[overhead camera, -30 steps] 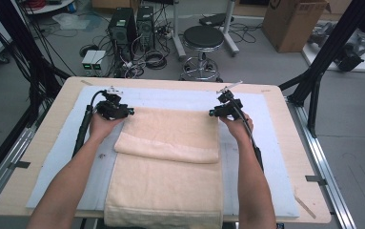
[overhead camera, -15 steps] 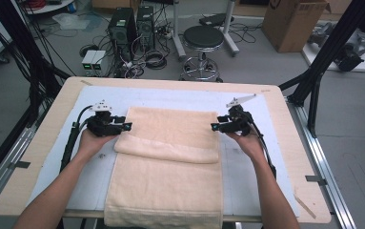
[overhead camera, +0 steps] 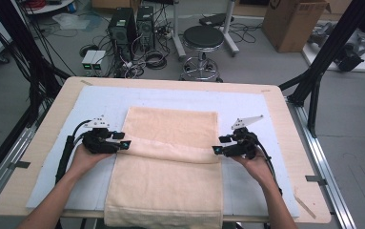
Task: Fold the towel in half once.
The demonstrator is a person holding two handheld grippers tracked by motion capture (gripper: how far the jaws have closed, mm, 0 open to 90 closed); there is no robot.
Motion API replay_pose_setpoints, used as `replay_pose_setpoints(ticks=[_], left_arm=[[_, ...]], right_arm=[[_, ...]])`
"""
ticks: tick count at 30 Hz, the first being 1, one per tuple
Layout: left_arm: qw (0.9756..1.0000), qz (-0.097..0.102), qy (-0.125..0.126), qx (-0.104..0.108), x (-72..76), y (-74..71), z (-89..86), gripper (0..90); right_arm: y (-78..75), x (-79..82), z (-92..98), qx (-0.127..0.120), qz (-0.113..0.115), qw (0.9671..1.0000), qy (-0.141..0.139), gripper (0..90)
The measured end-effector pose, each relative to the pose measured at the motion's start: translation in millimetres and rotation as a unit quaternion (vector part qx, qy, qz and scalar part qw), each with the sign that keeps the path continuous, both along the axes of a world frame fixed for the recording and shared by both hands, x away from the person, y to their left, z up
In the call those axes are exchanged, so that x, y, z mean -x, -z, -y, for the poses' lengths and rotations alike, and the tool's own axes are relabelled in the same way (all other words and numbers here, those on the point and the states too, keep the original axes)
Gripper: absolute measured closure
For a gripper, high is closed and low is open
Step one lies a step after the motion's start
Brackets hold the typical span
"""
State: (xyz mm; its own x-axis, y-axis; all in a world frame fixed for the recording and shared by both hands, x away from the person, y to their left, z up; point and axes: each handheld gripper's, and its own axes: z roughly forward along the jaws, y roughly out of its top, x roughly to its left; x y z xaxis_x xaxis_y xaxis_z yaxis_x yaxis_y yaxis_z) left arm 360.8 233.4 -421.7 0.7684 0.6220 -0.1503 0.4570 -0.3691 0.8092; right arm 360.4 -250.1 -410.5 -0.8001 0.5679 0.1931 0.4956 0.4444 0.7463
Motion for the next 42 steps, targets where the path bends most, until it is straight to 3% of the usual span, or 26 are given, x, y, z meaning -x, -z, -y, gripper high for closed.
replay_pose_setpoints(ticks=[2,7,13,18,21,23,25,26,30,32,33,37,42], left_arm=[[1.0,-0.001,0.006,-0.006,0.9,-0.4,2.1,49.2],[0.9998,-0.013,-0.014,-0.009,-0.1,2.5,0.7,52.4],[0.999,-0.017,-0.04,0.004,4.5,12.6,-4.5,57.6],[0.9971,0.002,-0.075,0.01,4.7,7.7,-11.6,50.0],[0.9957,-0.006,-0.091,0.016,2.2,8.2,-16.8,47.2],[0.996,-0.022,-0.086,0.01,0.8,10.8,-16.8,47.6],[0.997,-0.03,-0.071,0.008,0.8,13.3,-14.6,54.3],[0.9973,-0.028,-0.068,0.002,1.2,13.7,-12.8,58.2],[0.998,-0.021,-0.058,0.013,3.5,10.9,-11.7,79.1],[0.9981,-0.02,-0.054,0.019,5.3,8.8,-12.2,83.6],[0.9985,-0.016,-0.05,0.012,6.2,7.5,-13.2,85.7],[0.9988,-0.011,-0.043,0.02,11.0,4.8,-15.8,87.3],[0.9989,-0.004,-0.04,0.024,18.5,6.0,-21.5,87.9]], right_arm=[[5.2,2.8,-1.3,-0.001,-0.006,1.0,0.0,41.6],[15.2,6.2,-6.6,-0.003,-0.014,0.9999,0.001,42.9],[20.7,8.3,-13.1,0.002,-0.02,0.9997,-0.014,55.3],[20.1,8.4,-9.8,-0.003,-0.025,0.9996,-0.016,68.5],[18.2,9.2,-6.3,-0.009,-0.028,0.9994,-0.019,71.2],[18.0,8.8,-5.0,-0.013,-0.027,0.9993,-0.022,72.7],[18.6,9.1,-5.6,-0.011,-0.03,0.9992,-0.024,75.6],[18.6,9.8,-6.4,-0.008,-0.035,0.999,-0.025,76.7],[17.8,10.3,-8.0,-0.005,-0.03,0.999,-0.032,80.9],[16.6,10.4,-6.7,-0.011,-0.027,0.999,-0.033,84.6],[15.2,11.4,-6.1,-0.013,-0.027,0.999,-0.033,84.6],[10.7,14.0,-3.2,-0.025,-0.018,0.999,-0.033,84.7],[11.5,16.0,-3.7,-0.022,-0.028,0.9985,-0.041,84.7]])
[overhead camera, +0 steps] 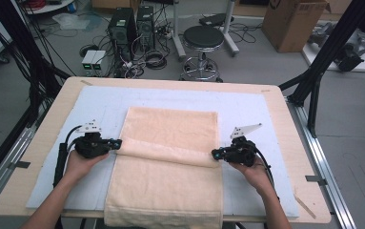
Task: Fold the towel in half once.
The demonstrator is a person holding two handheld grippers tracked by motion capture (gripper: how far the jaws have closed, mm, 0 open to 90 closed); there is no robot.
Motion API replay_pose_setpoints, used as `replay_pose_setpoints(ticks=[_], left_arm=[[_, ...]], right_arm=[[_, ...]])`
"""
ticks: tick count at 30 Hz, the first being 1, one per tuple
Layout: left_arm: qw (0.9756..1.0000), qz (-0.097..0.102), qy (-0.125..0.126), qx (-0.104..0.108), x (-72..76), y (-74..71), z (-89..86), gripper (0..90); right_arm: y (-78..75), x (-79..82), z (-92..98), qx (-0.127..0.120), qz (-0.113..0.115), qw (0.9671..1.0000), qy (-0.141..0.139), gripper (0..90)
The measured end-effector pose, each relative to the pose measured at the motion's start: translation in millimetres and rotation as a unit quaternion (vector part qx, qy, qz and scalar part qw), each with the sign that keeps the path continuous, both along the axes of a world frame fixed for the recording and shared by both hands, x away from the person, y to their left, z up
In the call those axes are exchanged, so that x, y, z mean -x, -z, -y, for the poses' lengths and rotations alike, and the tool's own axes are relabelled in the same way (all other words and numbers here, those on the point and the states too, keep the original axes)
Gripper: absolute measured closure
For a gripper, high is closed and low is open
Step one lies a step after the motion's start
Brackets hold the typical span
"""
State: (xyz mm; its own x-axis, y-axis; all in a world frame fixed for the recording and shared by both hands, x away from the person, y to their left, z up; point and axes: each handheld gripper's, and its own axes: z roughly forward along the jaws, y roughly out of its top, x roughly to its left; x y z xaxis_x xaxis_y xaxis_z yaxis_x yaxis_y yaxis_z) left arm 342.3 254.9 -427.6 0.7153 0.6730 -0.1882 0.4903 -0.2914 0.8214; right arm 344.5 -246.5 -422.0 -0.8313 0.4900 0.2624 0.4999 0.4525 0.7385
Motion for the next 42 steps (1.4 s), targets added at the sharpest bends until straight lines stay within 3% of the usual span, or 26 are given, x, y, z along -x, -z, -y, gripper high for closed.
replay_pose_setpoints(ticks=[7,14,19,23,28,30,34,37,40,42], left_arm=[[0.9998,0.005,0.002,0.017,11.9,-1.1,-8.7,88.2],[0.9985,0.037,0.016,0.038,31.8,-17.5,-5.6,88.2],[0.9961,0.062,0.032,0.055,57.1,-25.5,-1.9,88.2],[0.9946,0.077,0.049,0.051,82.3,-28.7,-1.2,88.1],[0.9928,0.091,0.057,0.053,119.5,-29.0,-9.0,88.2],[0.992,0.097,0.06,0.053,132.8,-29.4,-12.4,88.1],[0.9921,0.095,0.066,0.047,154.2,-23.8,-15.9,88.1],[0.9922,0.093,0.071,0.043,165.7,-18.0,-18.1,88.1],[0.9908,0.085,0.095,0.046,172.1,-12.1,-18.8,88.0],[0.989,0.084,0.11,0.052,172.9,-10.7,-19.3,83.5]], right_arm=[[-1.1,2.7,1.8,-0.004,0.002,1.0,0.001,84.9],[-21.3,16.2,9.6,-0.029,0.032,0.9991,0.0,85.0],[-43.0,42.5,10.4,-0.013,0.076,0.9969,-0.013,85.1],[-56.8,70.8,13.2,-0.023,0.093,0.9951,-0.025,85.1],[-60.8,107.3,14.8,-0.029,0.11,0.9927,-0.039,85.1],[-62.6,123.0,14.1,-0.037,0.111,0.9918,-0.052,85.1],[-63.3,150.5,8.6,-0.028,0.114,0.9902,-0.076,85.1],[-55.7,165.5,6.3,-0.036,0.105,0.9902,-0.086,85.1],[-44.3,174.0,3.7,-0.029,0.092,0.9898,-0.105,83.9],[-39.2,173.0,5.0,-0.04,0.082,0.9897,-0.11,68.4]])
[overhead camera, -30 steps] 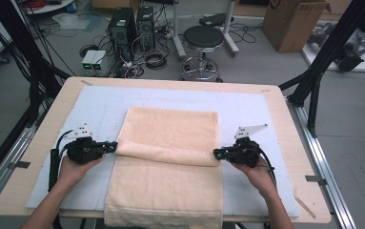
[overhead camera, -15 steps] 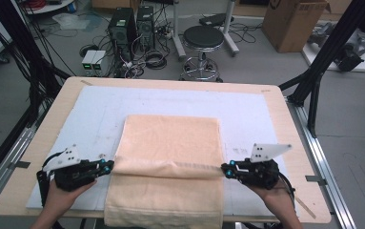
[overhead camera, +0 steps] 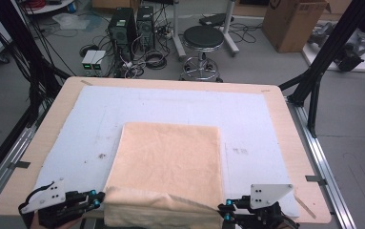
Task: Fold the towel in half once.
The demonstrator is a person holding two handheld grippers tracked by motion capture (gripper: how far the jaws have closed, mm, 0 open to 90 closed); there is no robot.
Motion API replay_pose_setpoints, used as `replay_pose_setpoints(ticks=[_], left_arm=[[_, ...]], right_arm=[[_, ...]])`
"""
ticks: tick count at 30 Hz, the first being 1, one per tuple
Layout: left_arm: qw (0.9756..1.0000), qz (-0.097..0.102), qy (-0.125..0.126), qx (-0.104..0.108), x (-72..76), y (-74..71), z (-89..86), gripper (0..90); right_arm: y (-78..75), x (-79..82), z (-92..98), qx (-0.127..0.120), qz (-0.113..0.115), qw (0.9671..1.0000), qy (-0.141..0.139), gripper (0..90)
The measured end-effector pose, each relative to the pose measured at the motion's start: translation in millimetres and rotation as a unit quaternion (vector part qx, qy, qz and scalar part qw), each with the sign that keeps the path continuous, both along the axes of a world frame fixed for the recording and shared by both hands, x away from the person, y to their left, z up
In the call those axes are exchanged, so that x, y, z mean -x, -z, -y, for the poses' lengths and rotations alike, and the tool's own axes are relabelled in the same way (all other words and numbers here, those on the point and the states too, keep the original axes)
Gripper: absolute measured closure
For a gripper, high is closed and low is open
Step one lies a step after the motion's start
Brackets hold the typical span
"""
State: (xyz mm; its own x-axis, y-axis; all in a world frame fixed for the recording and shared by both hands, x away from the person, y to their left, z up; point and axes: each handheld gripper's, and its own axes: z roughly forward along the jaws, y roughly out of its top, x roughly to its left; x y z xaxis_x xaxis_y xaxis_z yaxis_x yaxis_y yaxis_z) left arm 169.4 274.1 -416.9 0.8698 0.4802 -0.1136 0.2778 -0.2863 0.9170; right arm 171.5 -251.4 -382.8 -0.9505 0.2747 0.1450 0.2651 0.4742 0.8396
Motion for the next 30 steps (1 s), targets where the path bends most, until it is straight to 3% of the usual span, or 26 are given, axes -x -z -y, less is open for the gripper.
replay_pose_setpoints(ticks=[2,5,8,13,17,20,22,24,27,29,30], left_arm=[[1.0,0.001,0.003,0.009,-1.9,-2.0,-0.4,69.4],[0.9999,0.009,0.0,0.012,-9.3,-6.6,0.6,61.6],[0.9997,0.011,-0.02,0.011,-28.4,-7.8,3.5,59.6],[0.9982,0.007,-0.059,0.001,-72.5,-10.7,15.2,57.9],[0.993,0.011,-0.116,-0.022,-112.6,-7.0,24.9,54.6],[0.9876,-0.004,-0.15,-0.048,-149.6,1.0,32.4,54.8],[0.9843,-0.02,-0.168,-0.05,-171.9,6.7,33.7,56.1],[0.9794,-0.028,-0.193,-0.051,-190.7,12.4,34.9,61.1],[0.9732,-0.04,-0.22,-0.055,-213.1,18.8,36.6,58.9],[0.9719,-0.059,-0.221,-0.057,-224.7,21.8,36.2,56.9],[0.97,-0.073,-0.224,-0.061,-232.3,24.0,36.9,55.8]], right_arm=[[1.4,-6.7,3.7,-0.008,-0.01,0.9999,0.009,62.5],[-1.6,-17.1,6.6,-0.007,-0.004,0.9996,0.025,55.9],[-2.8,-36.8,7.0,0.012,0.01,0.9979,0.063,54.0],[-1.9,-86.6,4.2,0.028,0.011,0.9932,0.112,50.7],[1.5,-127.0,3.8,0.04,0.011,0.9873,0.153,49.1],[8.5,-159.3,4.2,0.058,0.015,0.9809,0.185,48.5],[15.8,-181.0,5.5,0.064,0.0,0.9763,0.206,48.2],[24.0,-199.7,7.0,0.056,-0.009,0.9731,0.223,48.2],[34.1,-223.6,5.7,0.062,-0.023,0.9686,0.24,47.2],[37.7,-234.4,2.7,0.063,-0.025,0.9683,0.24,47.1],[38.4,-238.3,1.4,0.064,-0.026,0.9685,0.239,46.4]])
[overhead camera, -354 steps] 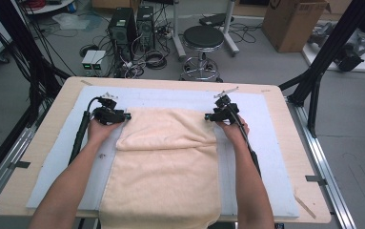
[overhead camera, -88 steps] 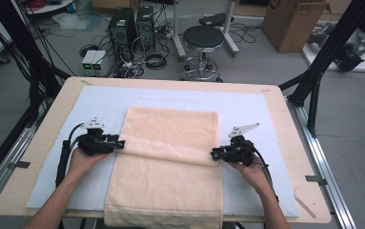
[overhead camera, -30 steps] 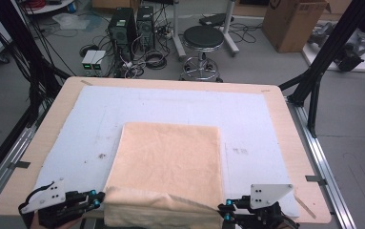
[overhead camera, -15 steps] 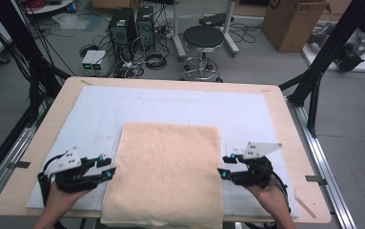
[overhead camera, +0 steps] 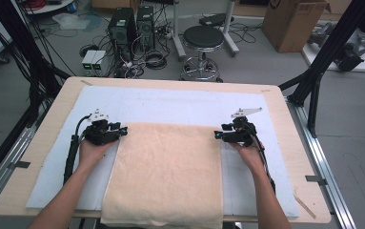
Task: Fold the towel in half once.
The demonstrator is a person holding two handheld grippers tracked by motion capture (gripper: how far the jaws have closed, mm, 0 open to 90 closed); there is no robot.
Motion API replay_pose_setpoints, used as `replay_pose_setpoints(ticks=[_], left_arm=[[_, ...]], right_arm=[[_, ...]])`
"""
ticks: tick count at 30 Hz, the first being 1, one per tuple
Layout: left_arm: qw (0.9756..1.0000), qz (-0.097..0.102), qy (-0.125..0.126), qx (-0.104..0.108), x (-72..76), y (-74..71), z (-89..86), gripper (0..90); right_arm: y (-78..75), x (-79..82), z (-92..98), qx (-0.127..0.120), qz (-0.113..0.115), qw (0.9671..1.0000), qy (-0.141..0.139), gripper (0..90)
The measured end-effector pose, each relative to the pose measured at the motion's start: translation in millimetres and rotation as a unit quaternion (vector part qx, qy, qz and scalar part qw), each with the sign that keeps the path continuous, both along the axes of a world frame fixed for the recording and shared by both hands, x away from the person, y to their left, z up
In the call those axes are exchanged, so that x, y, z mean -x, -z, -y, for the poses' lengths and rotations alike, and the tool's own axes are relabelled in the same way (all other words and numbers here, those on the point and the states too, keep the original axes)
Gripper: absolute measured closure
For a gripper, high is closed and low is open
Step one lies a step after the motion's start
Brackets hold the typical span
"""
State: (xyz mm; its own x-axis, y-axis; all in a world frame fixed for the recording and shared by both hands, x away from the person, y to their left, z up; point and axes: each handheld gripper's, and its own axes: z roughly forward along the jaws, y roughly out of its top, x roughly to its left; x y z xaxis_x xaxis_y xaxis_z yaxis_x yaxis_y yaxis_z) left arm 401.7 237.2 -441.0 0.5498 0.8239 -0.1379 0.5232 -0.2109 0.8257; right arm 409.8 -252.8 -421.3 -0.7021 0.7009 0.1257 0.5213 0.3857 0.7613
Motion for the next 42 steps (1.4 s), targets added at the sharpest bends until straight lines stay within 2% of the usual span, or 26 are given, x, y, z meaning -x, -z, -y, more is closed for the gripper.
replay_pose_setpoints(ticks=[4,6,8,9,10,11,13,15,16,18,19,21,22,24,26,27,28,29,30,31,33,35,36,38,40,42], left_arm=[[0.9995,-0.025,-0.006,0.019,-16.1,4.4,0.2,48.7],[0.9992,-0.032,0.004,0.024,-20.0,5.4,2.8,48.9],[0.9995,-0.021,0.012,0.017,-20.6,6.4,7.2,59.3],[0.9997,-0.019,0.016,0.007,-20.9,7.0,8.1,67.6],[0.9996,-0.022,0.017,0.01,-22.1,7.9,8.2,77.0],[0.9994,-0.026,0.016,0.016,-23.7,7.5,7.6,81.4],[0.9993,-0.033,0.013,0.011,-29.1,4.7,7.2,85.6],[0.9995,-0.029,0.011,-0.008,-35.8,-0.9,9.8,86.1],[0.9995,-0.023,0.009,-0.019,-39.2,-4.6,10.9,86.3],[0.9996,-0.02,-0.004,-0.021,-48.1,-11.2,13.3,86.3],[0.9994,-0.018,-0.007,-0.03,-52.7,-15.1,13.9,86.3],[0.9993,-0.013,-0.013,-0.034,-62.1,-23.5,15.6,86.4],[0.9992,-0.004,-0.02,-0.034,-66.0,-27.7,16.9,86.4],[0.999,0.004,-0.024,-0.038,-74.0,-37.0,19.2,86.4],[0.9985,0.015,-0.029,-0.043,-81.0,-46.2,20.9,86.3],[0.9984,0.02,-0.03,-0.043,-84.3,-49.9,21.7,86.3],[0.9982,0.022,-0.032,-0.046,-86.9,-52.8,22.7,86.1],[0.9981,0.022,-0.034,-0.047,-88.4,-53.8,23.8,83.8],[0.9979,0.022,-0.032,-0.052,-89.3,-54.5,24.0,76.5],[0.9984,0.018,-0.031,-0.043,-88.5,-54.4,22.7,70.4],[0.9992,0.014,-0.021,-0.032,-85.2,-53.5,17.6,66.5],[0.9993,0.021,-0.013,-0.028,-78.8,-50.8,10.2,65.5],[0.9994,0.02,-0.018,-0.024,-75.0,-49.1,7.0,64.5],[0.9996,0.023,-0.013,-0.007,-65.5,-45.5,0.0,63.2],[0.9995,0.032,-0.005,0.006,-53.0,-42.8,-2.8,61.5],[0.9992,0.037,0.009,0.012,-39.9,-41.1,-3.5,59.3]], right_arm=[[3.7,-19.3,-4.6,0.007,-0.023,0.9997,0.003,45.7],[7.7,-26.7,-4.6,0.007,-0.038,0.9992,-0.005,48.1],[11.5,-30.5,-6.1,0.015,-0.051,0.9985,-0.014,57.4],[12.7,-31.2,-7.0,0.015,-0.056,0.998,-0.026,66.5],[13.5,-32.1,-8.0,0.019,-0.054,0.9977,-0.036,75.3],[13.3,-33.0,-9.0,0.018,-0.051,0.9975,-0.045,82.3],[11.2,-36.6,-10.6,0.01,-0.062,0.9968,-0.049,85.3],[7.3,-42.8,-14.2,0.023,-0.065,0.9964,-0.049,85.8],[4.3,-46.3,-16.6,0.033,-0.063,0.9964,-0.046,86.0],[-2.6,-52.3,-20.6,0.044,-0.056,0.9968,-0.036,86.2],[-7.7,-56.8,-22.1,0.049,-0.05,0.9972,-0.025,86.3],[-15.8,-65.6,-22.6,0.051,-0.046,0.9976,-0.009,86.4],[-19.7,-67.8,-23.0,0.053,-0.03,0.9982,0.0,86.4],[-27.6,-76.0,-23.1,0.052,-0.033,0.998,0.014,86.4],[-34.9,-81.3,-24.0,0.057,-0.011,0.9979,0.029,86.4],[-38.0,-85.7,-23.7,0.053,-0.018,0.9978,0.036,86.3],[-40.3,-89.2,-24.3,0.055,-0.015,0.9974,0.044,84.7],[-41.5,-91.0,-25.2,0.058,-0.001,0.9969,0.054,77.6],[-41.4,-92.2,-25.8,0.055,0.002,0.9965,0.064,67.5],[-38.6,-94.2,-24.7,0.048,0.004,0.9964,0.069,62.8],[-33.4,-93.9,-22.0,0.043,-0.018,0.9968,0.064,59.3],[-29.4,-90.2,-19.4,0.054,-0.026,0.9969,0.052,57.7],[-28.6,-86.0,-17.6,0.054,-0.019,0.997,0.051,57.7],[-28.5,-77.6,-12.2,0.038,-0.012,0.998,0.05,57.2],[-29.4,-67.6,-8.5,0.026,-0.005,0.999,0.037,55.9],[-31.1,-54.8,-7.0,0.019,0.003,0.9995,0.027,55.0]])
